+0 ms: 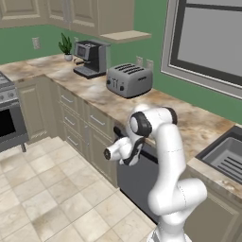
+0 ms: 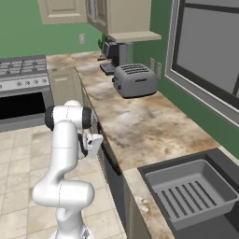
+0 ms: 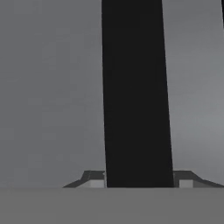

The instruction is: Open the dishwasher door and pull out the top rack.

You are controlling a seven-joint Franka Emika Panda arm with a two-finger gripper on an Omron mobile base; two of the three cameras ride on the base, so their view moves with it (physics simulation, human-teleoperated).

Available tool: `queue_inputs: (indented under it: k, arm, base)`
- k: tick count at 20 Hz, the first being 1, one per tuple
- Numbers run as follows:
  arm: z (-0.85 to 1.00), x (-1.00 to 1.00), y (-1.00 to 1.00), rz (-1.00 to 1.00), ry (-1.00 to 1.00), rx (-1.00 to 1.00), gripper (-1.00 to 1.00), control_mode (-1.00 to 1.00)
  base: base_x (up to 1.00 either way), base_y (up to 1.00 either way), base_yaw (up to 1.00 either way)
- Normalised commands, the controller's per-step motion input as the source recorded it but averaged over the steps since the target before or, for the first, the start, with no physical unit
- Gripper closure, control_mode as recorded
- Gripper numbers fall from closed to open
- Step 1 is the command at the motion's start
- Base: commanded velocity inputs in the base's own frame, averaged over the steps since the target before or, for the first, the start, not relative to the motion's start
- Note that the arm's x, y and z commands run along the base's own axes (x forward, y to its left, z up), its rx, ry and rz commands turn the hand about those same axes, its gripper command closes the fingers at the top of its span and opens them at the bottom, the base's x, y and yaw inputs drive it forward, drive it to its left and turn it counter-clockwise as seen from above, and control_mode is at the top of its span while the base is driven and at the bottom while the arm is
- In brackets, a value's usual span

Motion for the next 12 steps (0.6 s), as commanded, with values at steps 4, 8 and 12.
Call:
queue_inputs:
  k: [4, 8, 12]
  arm:
    - [-0.68, -0.45, 1.0, 0.0, 0.0, 0.0, 1.0, -1.0]
    - [-0.67, -0.42, 1.0, 0.0, 0.0, 0.0, 1.0, -1.0]
    - [-0.61, -0.38, 0.98, 0.0, 0.0, 0.0, 1.0, -1.0]
  base:
    - [0.0, 0.0, 0.0]
    - [0.0, 0.0, 0.0]
    - [0.0, 0.0, 0.0]
